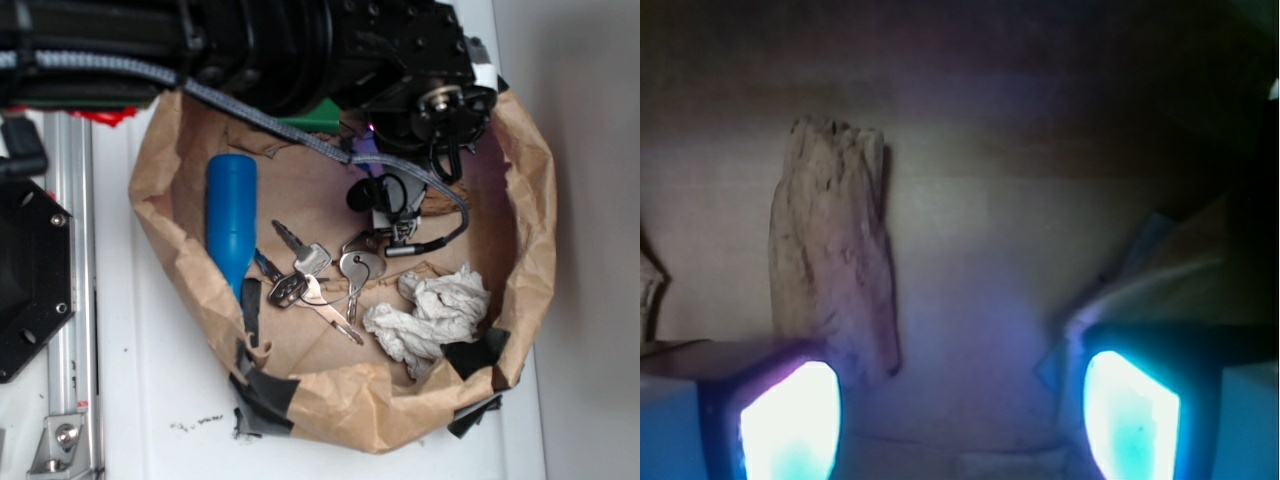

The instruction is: Grab the wood chip.

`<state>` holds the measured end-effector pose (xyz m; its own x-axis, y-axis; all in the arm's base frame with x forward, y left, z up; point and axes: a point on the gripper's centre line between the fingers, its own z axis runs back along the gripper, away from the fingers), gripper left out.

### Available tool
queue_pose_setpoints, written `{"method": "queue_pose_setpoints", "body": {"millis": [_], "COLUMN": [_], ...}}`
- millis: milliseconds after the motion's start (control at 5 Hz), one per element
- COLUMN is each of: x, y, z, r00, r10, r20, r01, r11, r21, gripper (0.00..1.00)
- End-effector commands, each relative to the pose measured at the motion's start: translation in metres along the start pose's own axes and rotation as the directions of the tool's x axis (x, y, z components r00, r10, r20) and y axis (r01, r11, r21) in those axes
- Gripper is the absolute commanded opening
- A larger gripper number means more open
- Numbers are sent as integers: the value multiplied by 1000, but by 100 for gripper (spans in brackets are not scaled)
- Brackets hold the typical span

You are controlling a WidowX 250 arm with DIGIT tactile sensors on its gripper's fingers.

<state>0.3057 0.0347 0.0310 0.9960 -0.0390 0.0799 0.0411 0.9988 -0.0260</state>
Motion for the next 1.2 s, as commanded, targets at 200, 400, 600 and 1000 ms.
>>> {"method": "queue_pose_setpoints", "body": {"millis": [200,400,600,1000], "x": [25,27,27,29], "y": [-19,-22,-23,-13], "z": [18,8,-1,-15], "r00": [995,996,997,999], "r10": [-26,-39,-44,-13], "r20": [97,78,57,41], "r01": [27,38,42,12], "r11": [1000,999,998,1000], "r21": [-3,16,41,23], "gripper": [100,100,100,100]}}
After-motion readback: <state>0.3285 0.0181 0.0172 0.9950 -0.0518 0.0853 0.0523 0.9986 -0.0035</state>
